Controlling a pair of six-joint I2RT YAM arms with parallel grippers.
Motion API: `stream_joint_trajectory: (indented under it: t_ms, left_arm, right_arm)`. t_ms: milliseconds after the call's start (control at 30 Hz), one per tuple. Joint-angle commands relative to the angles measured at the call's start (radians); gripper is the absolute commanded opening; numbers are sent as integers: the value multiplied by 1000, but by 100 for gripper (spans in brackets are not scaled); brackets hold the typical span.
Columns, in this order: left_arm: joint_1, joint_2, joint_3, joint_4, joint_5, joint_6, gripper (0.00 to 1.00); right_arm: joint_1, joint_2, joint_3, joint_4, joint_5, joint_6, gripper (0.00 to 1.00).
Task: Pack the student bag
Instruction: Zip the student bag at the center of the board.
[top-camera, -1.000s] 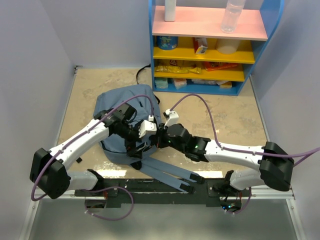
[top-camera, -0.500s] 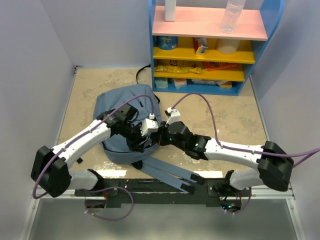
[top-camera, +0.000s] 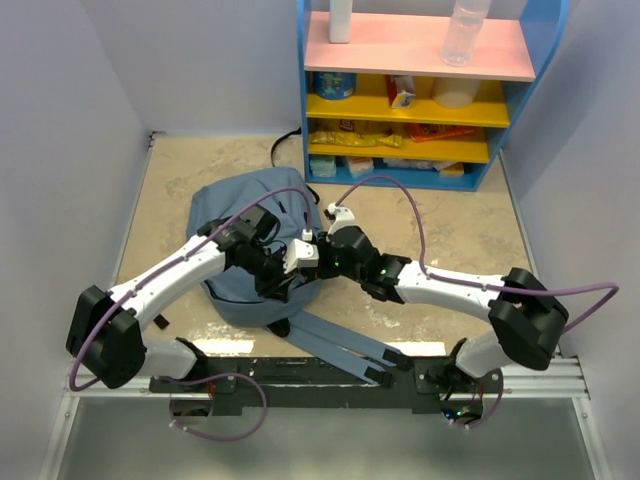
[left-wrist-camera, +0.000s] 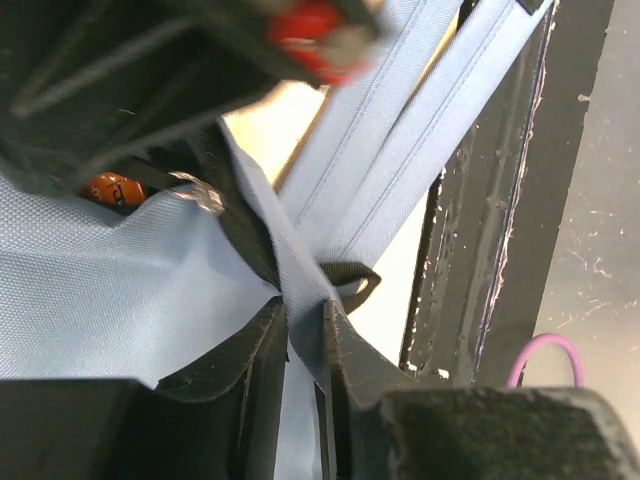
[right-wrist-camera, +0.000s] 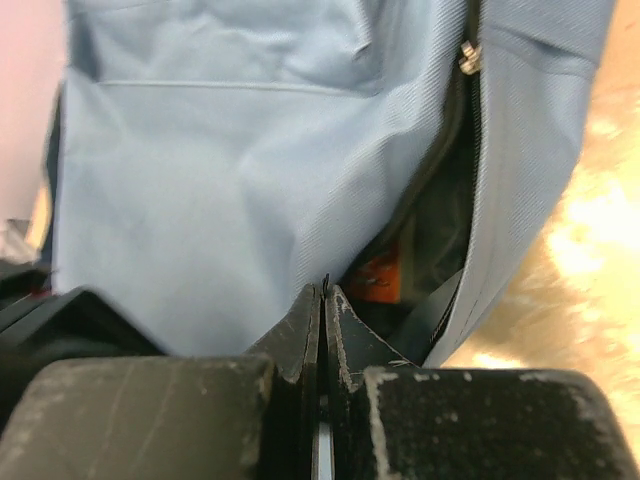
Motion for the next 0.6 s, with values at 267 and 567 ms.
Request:
stream_joint_trajectory:
  t_ms: [267, 567]
  left_arm:
    - [-13, -21, 56, -167, 76, 113, 22]
    - [-13, -70, 9, 162, -112, -197, 100]
  right_arm:
    - [-96, 66, 162, 33, 56, -128, 0]
    - [-93, -4, 54, 66, 7, -54, 0]
